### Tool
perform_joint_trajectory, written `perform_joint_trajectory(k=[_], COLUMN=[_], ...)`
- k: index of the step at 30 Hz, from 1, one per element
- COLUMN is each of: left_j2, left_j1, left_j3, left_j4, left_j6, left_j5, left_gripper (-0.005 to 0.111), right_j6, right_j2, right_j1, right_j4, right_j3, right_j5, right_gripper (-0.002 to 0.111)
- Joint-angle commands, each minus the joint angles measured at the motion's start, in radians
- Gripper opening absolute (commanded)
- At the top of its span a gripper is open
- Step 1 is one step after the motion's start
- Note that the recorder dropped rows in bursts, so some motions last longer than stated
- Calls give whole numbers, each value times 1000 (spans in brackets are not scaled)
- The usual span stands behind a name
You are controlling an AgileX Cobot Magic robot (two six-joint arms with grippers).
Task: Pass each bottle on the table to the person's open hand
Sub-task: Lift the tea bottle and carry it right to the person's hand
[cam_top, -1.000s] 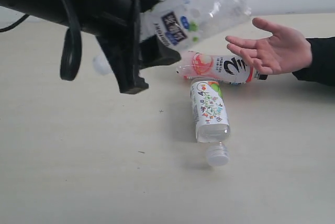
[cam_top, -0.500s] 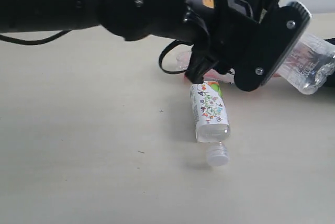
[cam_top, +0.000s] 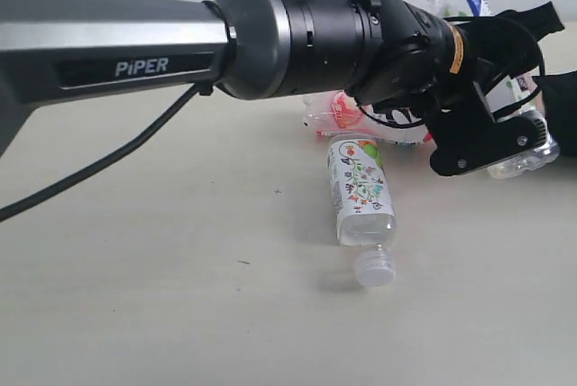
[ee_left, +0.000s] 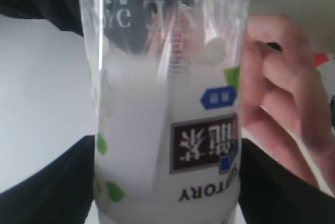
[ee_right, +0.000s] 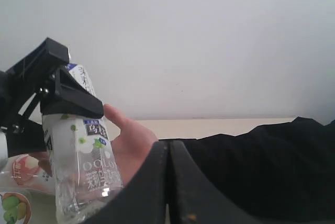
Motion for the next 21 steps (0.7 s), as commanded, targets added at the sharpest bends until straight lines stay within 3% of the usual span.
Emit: perform_joint_trajectory(k=[1,21], left_j2=[27,70], left_j1=[12,17], left_j3=[-13,-13], left_j4=[29,35], left_j6=[-73,-149], left_j5=[-12,-29], left_gripper=[0,0], right_j6=[-4,-4], right_j2=[-5,-5], right_j1=[-5,-5], right_j4=[0,0], right_j3=[4,4], right_j5=[-3,-3], right_gripper=[0,0])
